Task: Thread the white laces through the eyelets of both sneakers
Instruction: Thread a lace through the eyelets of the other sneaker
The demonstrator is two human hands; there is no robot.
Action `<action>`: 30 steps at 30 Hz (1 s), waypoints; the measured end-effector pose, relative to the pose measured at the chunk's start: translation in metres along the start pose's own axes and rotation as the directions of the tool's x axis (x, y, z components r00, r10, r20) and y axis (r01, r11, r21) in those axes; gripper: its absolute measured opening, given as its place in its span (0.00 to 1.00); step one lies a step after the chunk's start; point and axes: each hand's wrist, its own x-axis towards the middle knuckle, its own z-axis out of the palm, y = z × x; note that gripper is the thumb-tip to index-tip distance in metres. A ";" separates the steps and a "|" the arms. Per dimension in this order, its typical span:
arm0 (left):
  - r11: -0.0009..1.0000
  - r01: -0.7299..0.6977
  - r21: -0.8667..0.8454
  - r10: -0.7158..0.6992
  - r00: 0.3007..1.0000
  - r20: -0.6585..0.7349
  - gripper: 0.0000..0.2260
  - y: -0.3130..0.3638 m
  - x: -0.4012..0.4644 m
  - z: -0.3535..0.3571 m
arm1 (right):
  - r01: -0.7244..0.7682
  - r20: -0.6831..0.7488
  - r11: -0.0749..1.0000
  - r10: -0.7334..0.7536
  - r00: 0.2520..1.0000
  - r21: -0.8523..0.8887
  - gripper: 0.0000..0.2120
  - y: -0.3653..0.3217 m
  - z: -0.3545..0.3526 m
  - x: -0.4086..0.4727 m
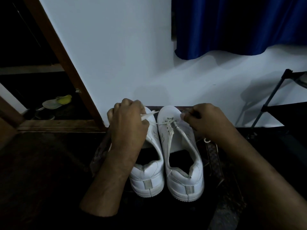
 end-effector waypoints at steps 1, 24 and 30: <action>0.994 -0.037 -0.099 0.038 0.999 0.012 0.14 0.004 -0.002 -0.002 | 0.003 0.022 0.989 -0.006 1.000 0.145 0.16 -0.004 -0.003 -0.001; 0.280 0.326 -0.903 0.101 0.925 0.366 0.08 0.047 -0.022 -0.013 | 0.005 -0.008 0.157 0.020 1.000 0.988 0.09 -0.032 -0.028 -0.008; 0.366 0.252 -0.896 0.218 0.912 0.346 0.29 0.054 -0.026 -0.003 | -0.102 0.135 0.164 -0.202 0.970 0.981 0.10 -0.037 -0.021 -0.012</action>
